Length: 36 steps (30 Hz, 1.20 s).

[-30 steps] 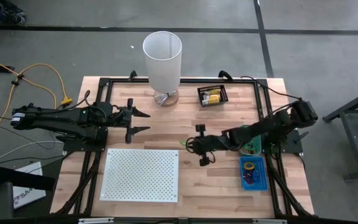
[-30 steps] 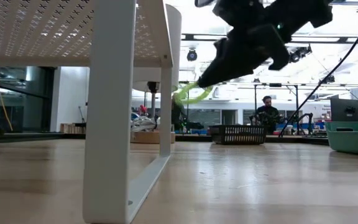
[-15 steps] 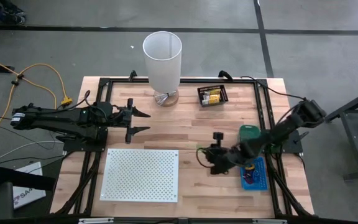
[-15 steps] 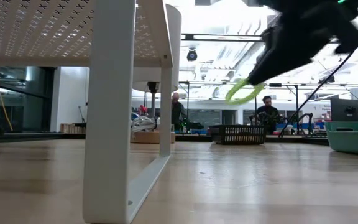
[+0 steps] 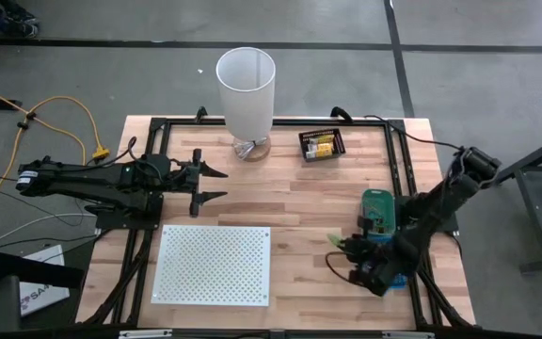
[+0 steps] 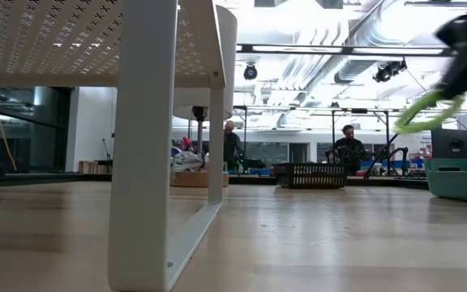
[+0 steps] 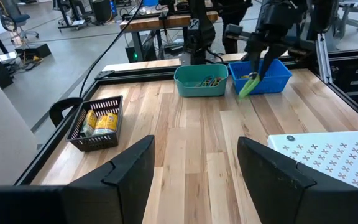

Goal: Pick & Place Office Desk Supplies
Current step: Put the green spring keychain into the blue bin

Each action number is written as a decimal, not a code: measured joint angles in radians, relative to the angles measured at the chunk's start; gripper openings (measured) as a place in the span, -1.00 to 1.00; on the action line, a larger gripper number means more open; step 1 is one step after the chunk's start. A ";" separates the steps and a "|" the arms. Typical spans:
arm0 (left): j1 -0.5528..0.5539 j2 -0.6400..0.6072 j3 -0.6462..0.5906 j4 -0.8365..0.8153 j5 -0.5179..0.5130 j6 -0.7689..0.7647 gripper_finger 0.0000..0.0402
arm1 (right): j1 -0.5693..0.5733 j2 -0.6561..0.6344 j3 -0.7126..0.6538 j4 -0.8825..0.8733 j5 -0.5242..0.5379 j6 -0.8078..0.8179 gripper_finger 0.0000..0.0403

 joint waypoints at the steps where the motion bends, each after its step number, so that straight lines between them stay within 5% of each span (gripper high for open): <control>1: 0.000 0.000 0.000 0.000 0.000 0.000 0.10 | 0.023 0.000 0.000 -0.023 -0.003 0.039 -0.88; 21: 0.000 0.000 0.000 0.000 0.000 0.000 0.10 | 0.446 0.000 0.000 -0.387 -0.139 0.735 -0.88; 36: 0.000 0.000 0.000 0.000 0.000 0.000 0.10 | 0.505 0.000 0.000 -0.406 -0.185 0.838 -0.88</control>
